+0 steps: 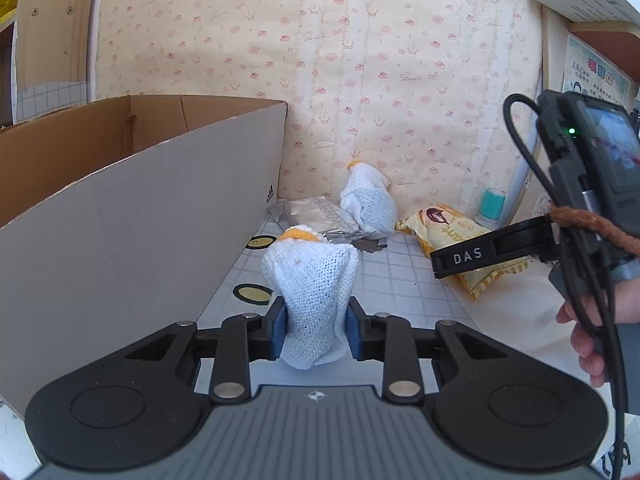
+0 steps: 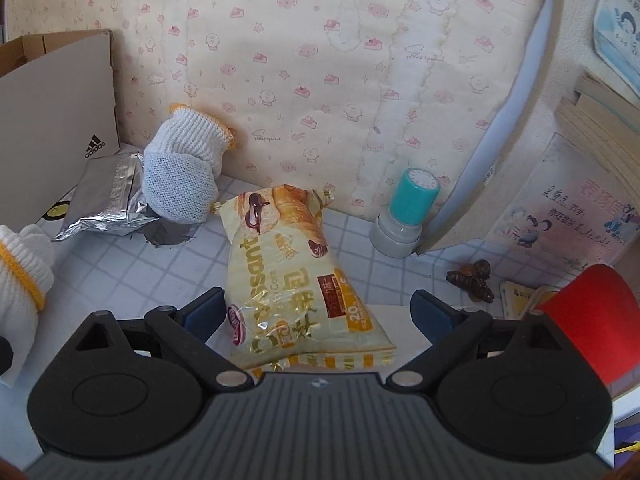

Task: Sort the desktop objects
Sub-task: 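Grasp a white glove with the left tool while the right tool grasps the croissant bag, then carry the glove and croissant bag toward the cardboard box with both tools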

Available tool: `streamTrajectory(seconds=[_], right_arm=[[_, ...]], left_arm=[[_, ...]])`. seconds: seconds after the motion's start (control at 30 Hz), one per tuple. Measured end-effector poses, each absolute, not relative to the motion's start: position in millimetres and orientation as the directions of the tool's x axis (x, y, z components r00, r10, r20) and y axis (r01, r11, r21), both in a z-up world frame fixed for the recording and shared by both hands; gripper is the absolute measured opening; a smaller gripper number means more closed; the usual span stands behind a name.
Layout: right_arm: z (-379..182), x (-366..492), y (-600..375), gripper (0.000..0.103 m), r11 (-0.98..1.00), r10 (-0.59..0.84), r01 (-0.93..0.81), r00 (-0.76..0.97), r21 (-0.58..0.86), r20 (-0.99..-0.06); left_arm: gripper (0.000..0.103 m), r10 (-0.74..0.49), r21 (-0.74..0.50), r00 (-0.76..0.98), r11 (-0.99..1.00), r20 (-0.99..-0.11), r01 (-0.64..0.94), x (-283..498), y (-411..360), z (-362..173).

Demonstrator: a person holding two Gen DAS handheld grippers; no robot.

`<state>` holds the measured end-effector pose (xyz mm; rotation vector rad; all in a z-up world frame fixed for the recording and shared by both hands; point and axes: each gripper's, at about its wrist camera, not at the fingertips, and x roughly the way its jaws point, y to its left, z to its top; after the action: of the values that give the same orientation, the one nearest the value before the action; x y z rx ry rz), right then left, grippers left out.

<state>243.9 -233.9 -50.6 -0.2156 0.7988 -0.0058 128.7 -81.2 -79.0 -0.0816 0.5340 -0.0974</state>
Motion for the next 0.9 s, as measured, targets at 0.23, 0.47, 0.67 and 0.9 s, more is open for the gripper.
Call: streamTrajectory(seconds=[0.23, 0.47, 0.67, 0.9], right_arm=[[-45, 237, -241, 0.053, 0.996, 0.018, -0.078, 0.708, -0.052, -0.706], [-18, 195, -241, 0.052, 0.991, 0.091, -0.131, 0.748, -0.011, -0.658], [12, 155, -231, 0.052, 0.984, 0.106, -0.172, 0.792, -0.053, -0.602], [48, 119, -225, 0.052, 0.980, 0.130, -0.189, 0.834, -0.057, -0.536]], left_arm=[[0.030, -0.124, -0.103, 0.861, 0.991, -0.493, 0.083, 127, -82, -77], [0.028, -0.137, -0.098, 0.868, 0.990, -0.478, 0.102, 119, -89, -66], [0.028, -0.141, -0.092, 0.885, 0.990, -0.444, 0.112, 105, -92, -46], [0.028, -0.147, -0.080, 0.909, 0.989, -0.389, 0.125, 81, -93, -18]])
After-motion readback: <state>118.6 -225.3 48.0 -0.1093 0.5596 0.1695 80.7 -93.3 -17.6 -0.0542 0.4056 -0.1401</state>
